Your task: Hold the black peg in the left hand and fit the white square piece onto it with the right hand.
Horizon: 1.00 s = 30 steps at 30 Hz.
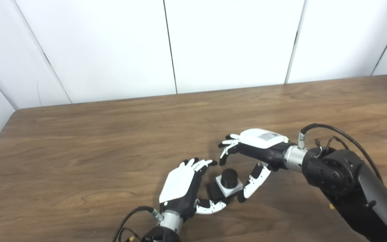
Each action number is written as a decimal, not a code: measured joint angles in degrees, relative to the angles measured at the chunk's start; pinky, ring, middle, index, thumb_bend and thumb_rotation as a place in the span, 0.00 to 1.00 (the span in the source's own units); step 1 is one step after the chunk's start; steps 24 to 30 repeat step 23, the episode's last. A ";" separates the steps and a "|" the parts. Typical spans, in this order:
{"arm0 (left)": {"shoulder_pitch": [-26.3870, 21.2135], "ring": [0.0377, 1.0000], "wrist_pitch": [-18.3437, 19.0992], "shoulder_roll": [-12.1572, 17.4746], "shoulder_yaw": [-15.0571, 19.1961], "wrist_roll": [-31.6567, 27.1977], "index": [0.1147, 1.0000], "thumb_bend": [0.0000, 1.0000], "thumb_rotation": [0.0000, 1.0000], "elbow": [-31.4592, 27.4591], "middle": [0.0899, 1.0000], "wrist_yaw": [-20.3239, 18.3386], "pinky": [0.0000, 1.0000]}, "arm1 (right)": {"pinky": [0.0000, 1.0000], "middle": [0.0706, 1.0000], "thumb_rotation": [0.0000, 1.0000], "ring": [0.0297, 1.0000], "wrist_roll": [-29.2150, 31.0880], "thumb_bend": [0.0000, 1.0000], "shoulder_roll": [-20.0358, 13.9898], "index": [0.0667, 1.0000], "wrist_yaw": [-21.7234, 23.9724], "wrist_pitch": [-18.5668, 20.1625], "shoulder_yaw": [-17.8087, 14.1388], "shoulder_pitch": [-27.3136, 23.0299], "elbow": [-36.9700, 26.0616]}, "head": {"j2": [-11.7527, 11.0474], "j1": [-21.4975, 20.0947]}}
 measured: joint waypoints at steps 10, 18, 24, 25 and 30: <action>0.01 0.95 1.23 3.54 2.77 0.03 0.91 1.00 0.38 -3.40 0.91 -4.18 1.00 | 0.89 0.93 0.39 1.00 0.21 0.97 0.05 0.72 -1.08 0.11 -1.63 0.34 0.84 | -1.14 0.00; 0.16 0.95 2.29 5.21 8.19 -2.82 0.90 0.98 0.50 -7.11 0.92 -6.38 0.93 | 0.85 0.93 0.44 0.98 2.45 0.97 0.00 0.77 -2.88 1.05 -5.68 1.01 1.58 | -1.76 -0.88; 0.74 0.92 2.50 4.45 14.84 -12.33 0.93 0.84 0.63 -8.71 0.93 -6.39 0.82 | 0.85 0.92 0.47 0.97 5.58 0.97 0.19 0.79 -4.95 1.74 -8.95 2.42 1.66 | -1.93 -1.32; 0.74 0.92 2.50 4.45 14.84 -12.33 0.93 0.84 0.63 -8.71 0.93 -6.39 0.82 | 0.85 0.92 0.47 0.97 5.58 0.97 0.19 0.79 -4.95 1.74 -8.95 2.42 1.66 | -1.93 -1.32; 0.74 0.92 2.50 4.45 14.84 -12.33 0.93 0.84 0.63 -8.71 0.93 -6.39 0.82 | 0.85 0.92 0.47 0.97 5.58 0.97 0.19 0.79 -4.95 1.74 -8.95 2.42 1.66 | -1.93 -1.32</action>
